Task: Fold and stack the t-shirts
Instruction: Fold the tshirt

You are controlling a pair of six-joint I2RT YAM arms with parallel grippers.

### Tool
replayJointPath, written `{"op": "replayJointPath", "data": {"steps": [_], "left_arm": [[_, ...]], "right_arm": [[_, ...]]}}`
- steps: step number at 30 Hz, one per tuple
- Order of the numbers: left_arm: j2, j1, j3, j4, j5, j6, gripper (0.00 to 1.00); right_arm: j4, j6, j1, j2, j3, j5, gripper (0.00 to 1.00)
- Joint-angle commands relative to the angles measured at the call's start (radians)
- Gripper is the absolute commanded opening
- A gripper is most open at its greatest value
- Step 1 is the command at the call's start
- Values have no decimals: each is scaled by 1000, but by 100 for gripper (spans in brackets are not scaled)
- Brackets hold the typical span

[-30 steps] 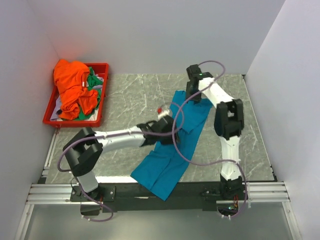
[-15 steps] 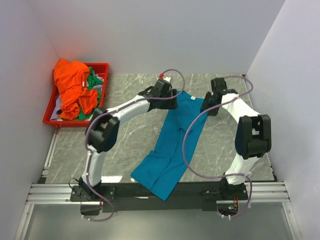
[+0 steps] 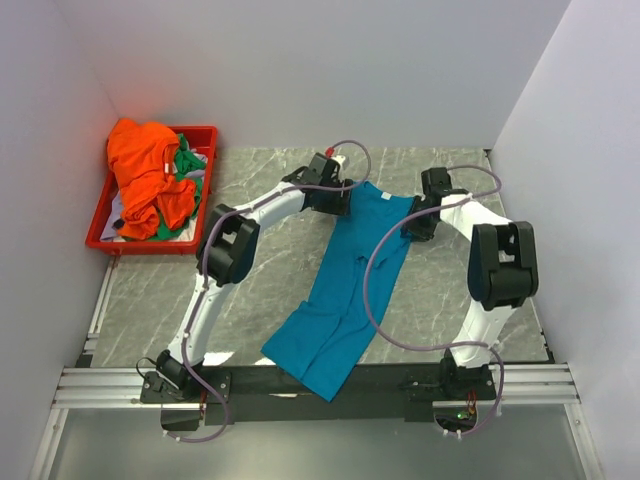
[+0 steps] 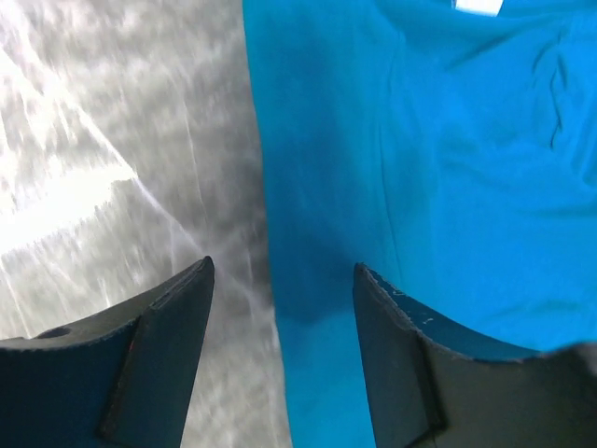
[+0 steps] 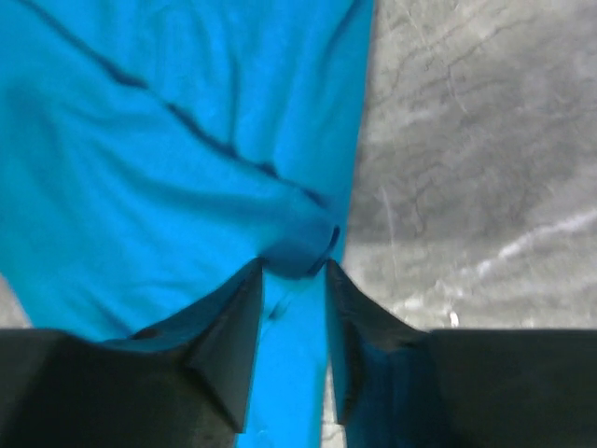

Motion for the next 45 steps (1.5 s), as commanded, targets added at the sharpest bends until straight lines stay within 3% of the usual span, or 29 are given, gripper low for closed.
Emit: {"op": "replayJointPath", "data": {"steps": [1, 6, 8, 9, 10, 15, 19, 26, 29, 36, 39, 45], "left_arm": [[69, 2, 101, -16, 67, 40, 63], [136, 5, 173, -24, 79, 31, 52], [152, 8, 174, -10, 82, 15, 41], [153, 14, 173, 5, 79, -1, 28], [155, 19, 170, 16, 72, -15, 21], [136, 88, 124, 80, -13, -122, 0], [106, 178, 61, 134, -34, -218, 0], [109, 322, 58, 151, -21, -316, 0], [130, 338, 102, 139, -5, -318, 3], [48, 366, 55, 161, 9, -310, 50], [-20, 376, -25, 174, -2, -299, 64], [-260, 379, -242, 174, -30, -301, 69]], "right_arm": [[7, -3, -7, 65, 58, 6, 38], [-22, -10, -5, 147, 127, 6, 31], [-37, -16, -5, 168, 170, 0, 31], [-47, -20, -5, 185, 184, -3, 30], [-53, -23, -4, 194, 219, -11, 31], [-91, -36, 9, 234, 327, -18, 43], [-96, -53, 12, 222, 394, -30, 56], [-122, -64, 44, 220, 459, -35, 58], [-123, -66, 73, 208, 448, -21, 58], [-19, -29, 114, 87, 234, -46, 58], [48, -4, 139, 6, 110, -76, 58], [159, 52, 185, -158, -127, -149, 56]]}}
